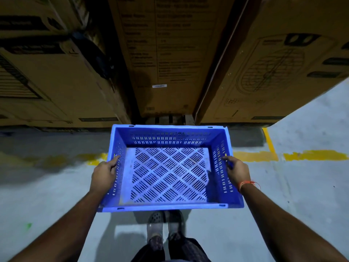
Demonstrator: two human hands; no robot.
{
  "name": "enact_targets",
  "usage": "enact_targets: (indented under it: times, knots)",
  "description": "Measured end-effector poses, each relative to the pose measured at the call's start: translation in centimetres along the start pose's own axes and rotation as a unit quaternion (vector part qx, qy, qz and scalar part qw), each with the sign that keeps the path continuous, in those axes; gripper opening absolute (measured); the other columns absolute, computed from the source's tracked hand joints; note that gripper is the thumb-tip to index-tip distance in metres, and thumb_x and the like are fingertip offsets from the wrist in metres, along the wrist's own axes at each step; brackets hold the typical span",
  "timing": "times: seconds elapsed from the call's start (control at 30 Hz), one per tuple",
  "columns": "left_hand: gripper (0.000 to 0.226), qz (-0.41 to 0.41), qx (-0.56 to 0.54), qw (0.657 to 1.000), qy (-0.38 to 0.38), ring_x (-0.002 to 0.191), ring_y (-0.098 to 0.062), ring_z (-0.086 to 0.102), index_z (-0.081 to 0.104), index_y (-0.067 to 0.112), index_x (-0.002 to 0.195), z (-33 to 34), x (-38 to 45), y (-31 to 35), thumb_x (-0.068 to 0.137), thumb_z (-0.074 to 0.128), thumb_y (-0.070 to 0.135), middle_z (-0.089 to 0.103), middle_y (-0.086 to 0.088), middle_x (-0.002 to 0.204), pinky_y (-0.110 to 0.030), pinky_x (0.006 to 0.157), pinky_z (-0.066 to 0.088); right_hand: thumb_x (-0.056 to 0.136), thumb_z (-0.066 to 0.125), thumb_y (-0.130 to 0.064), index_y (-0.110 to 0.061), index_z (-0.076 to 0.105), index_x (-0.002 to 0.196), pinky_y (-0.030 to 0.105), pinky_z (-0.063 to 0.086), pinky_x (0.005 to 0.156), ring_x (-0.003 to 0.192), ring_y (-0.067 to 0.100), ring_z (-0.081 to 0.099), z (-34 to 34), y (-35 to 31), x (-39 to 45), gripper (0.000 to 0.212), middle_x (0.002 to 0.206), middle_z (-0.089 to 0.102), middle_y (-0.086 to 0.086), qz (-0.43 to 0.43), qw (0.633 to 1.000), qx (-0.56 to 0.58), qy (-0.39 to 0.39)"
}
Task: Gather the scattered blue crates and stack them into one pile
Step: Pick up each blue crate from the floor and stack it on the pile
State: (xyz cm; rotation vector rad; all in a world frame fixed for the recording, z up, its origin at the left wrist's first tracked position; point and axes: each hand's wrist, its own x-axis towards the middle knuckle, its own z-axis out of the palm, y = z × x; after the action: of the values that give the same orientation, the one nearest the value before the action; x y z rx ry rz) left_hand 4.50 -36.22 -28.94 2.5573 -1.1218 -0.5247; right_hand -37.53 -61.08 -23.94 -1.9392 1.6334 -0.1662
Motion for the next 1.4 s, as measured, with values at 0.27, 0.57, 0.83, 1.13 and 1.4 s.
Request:
enact_targets:
  times: [0.27,0.57,0.83,1.13,1.4]
  knots:
    - [0.05,-0.029,-0.003,0.999,0.014,0.092,-0.039,0.059,0.055,0.033,0.138,0.7,0.5,0.9,0.092,0.056,0.014,0.058,-0.017,0.086,-0.04,0.066,0.047,0.083,0.064,-0.005,-0.021,0.071,0.111,0.029,0.05,0.085,0.095,0.032,0.068,0.8,-0.1,2.2,0.034,0.11,0.071,0.013,0.0,1.0,-0.006,0.014]
    - [0.057,-0.033,0.01,0.999,-0.005,0.104,-0.041,0.057,0.053,0.03,0.141,-0.2,-0.1,2.3,0.088,0.056,0.008,0.057,-0.024,0.103,-0.044,0.076,0.05,0.082,0.056,0.001,-0.021,0.069,0.116,0.041,0.052,0.081,0.085,0.041,0.063,1.8,0.1,2.2,0.043,0.1,0.059,0.017,-0.015,0.996,-0.075,0.035]
    - [0.057,-0.031,0.004,0.999,0.008,0.095,-0.042,0.058,0.053,0.03,0.14,-0.3,-0.5,2.5,0.088,0.056,0.006,0.056,-0.022,0.094,-0.043,0.072,0.049,0.08,0.063,0.001,-0.02,0.067,0.119,0.039,0.053,0.083,0.087,0.038,0.064,1.6,0.2,2.3,0.045,0.1,0.063,0.016,-0.036,0.997,-0.06,0.036]
    - [0.057,-0.027,-0.001,1.0,0.011,0.09,-0.042,0.059,0.053,0.03,0.14,-0.4,-0.3,2.0,0.088,0.057,0.006,0.055,-0.019,0.086,-0.042,0.068,0.048,0.079,0.065,0.001,-0.02,0.066,0.121,0.037,0.054,0.084,0.087,0.033,0.065,1.2,0.0,2.0,0.047,0.099,0.066,0.014,-0.046,0.997,-0.038,0.039]
    - [0.056,-0.023,0.004,1.0,0.006,0.1,-0.04,0.057,0.052,0.03,0.141,-1.5,0.4,2.3,0.09,0.056,0.007,0.059,-0.022,0.092,-0.041,0.07,0.048,0.079,0.064,0.002,-0.016,0.067,0.12,0.039,0.053,0.085,0.088,0.037,0.065,1.1,-0.6,2.3,0.045,0.101,0.068,0.018,-0.052,0.997,-0.04,0.042]
